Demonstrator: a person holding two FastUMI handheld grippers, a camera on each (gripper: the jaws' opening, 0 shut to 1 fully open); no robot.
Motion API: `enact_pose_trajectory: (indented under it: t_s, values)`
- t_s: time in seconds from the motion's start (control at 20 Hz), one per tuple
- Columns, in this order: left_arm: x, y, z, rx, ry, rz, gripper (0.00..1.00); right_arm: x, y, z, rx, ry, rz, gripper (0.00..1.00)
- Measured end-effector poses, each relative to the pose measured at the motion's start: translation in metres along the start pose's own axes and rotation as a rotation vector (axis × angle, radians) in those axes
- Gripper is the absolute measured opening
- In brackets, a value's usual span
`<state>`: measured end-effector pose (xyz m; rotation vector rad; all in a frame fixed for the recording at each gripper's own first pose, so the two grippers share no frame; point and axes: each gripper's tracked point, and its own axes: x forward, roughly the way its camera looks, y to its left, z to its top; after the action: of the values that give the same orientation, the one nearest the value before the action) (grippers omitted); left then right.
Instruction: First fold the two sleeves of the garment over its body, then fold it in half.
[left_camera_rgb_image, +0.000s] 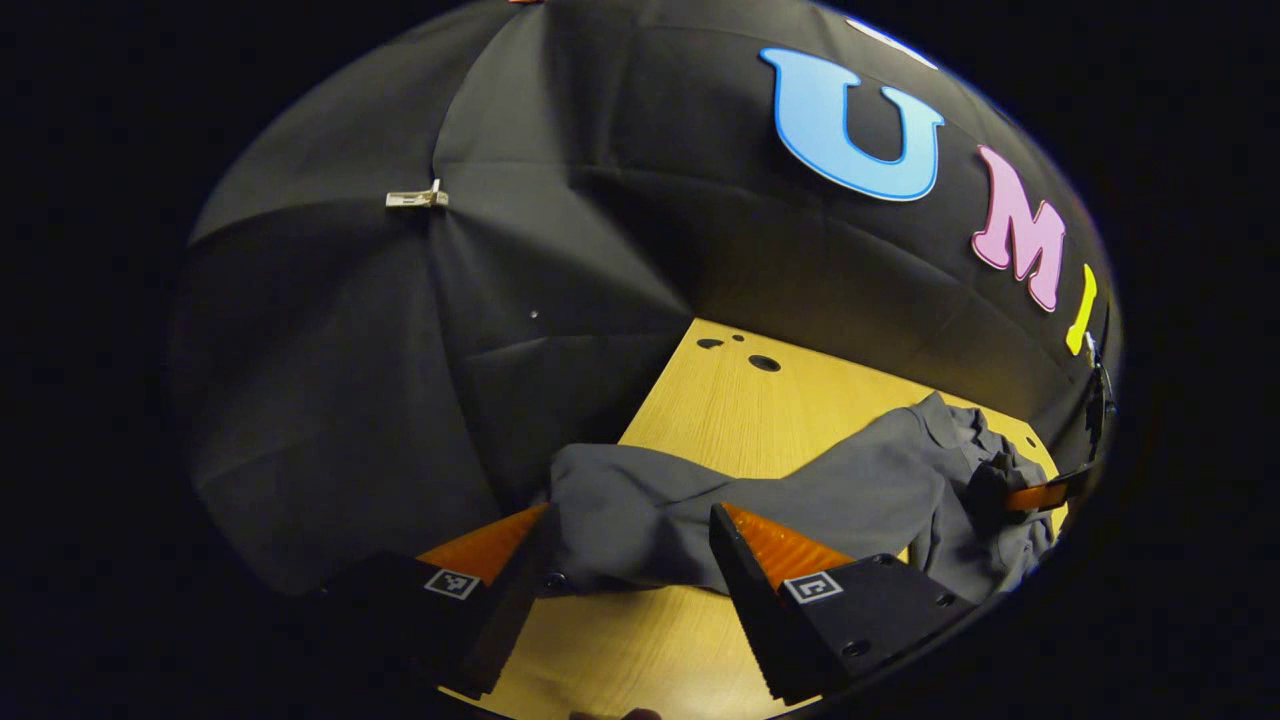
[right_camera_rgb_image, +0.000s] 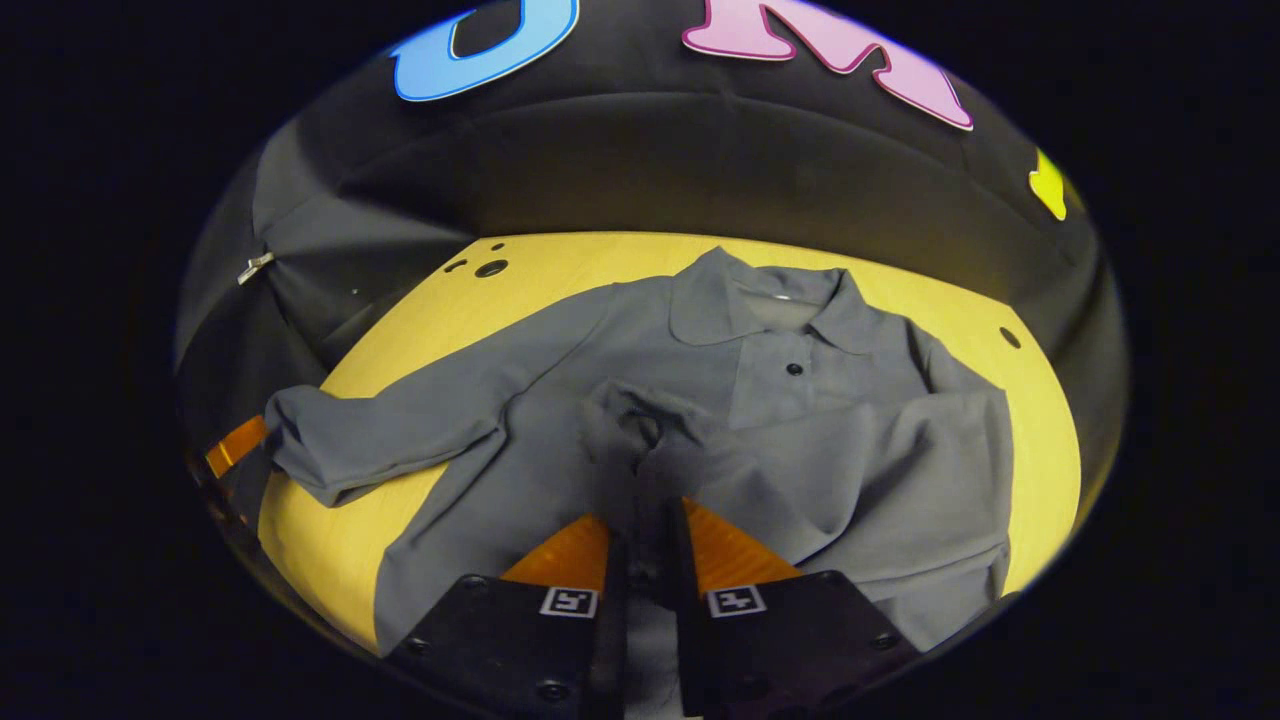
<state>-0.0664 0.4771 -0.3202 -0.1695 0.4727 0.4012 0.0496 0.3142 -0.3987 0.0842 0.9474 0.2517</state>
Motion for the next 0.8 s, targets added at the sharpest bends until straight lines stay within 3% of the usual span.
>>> enact_pose_trajectory:
  t_s: [0.15,0.2,0.25,0.3,0.5,0.65,0.8]
  values:
    - [0.012,0.006,-0.005,0.013,0.021,0.019,0.94,-0.006,0.016,-0.002,-0.006,0.003,0.057,0.39]
    - [0.015,0.006,-0.007,0.010,0.030,0.018,0.94,-0.010,0.025,-0.004,-0.006,0.005,0.090,0.48]
    - [0.018,0.006,-0.010,0.009,0.040,0.014,0.95,-0.015,0.035,-0.002,-0.006,-0.001,0.123,0.42]
    - [0.020,0.005,-0.012,0.011,0.049,0.009,0.95,-0.020,0.043,-0.002,-0.006,-0.007,0.152,0.64]
    - [0.034,0.002,-0.028,0.068,0.091,0.002,0.94,-0.044,0.049,0.002,0.003,-0.043,0.186,0.64]
    - [0.036,0.003,-0.039,0.110,0.126,0.002,0.95,-0.062,0.034,-0.001,0.009,-0.064,0.168,0.64]
    - [0.037,0.007,-0.041,0.219,0.110,0.020,0.95,-0.078,0.015,-0.006,0.037,-0.078,0.143,0.64]
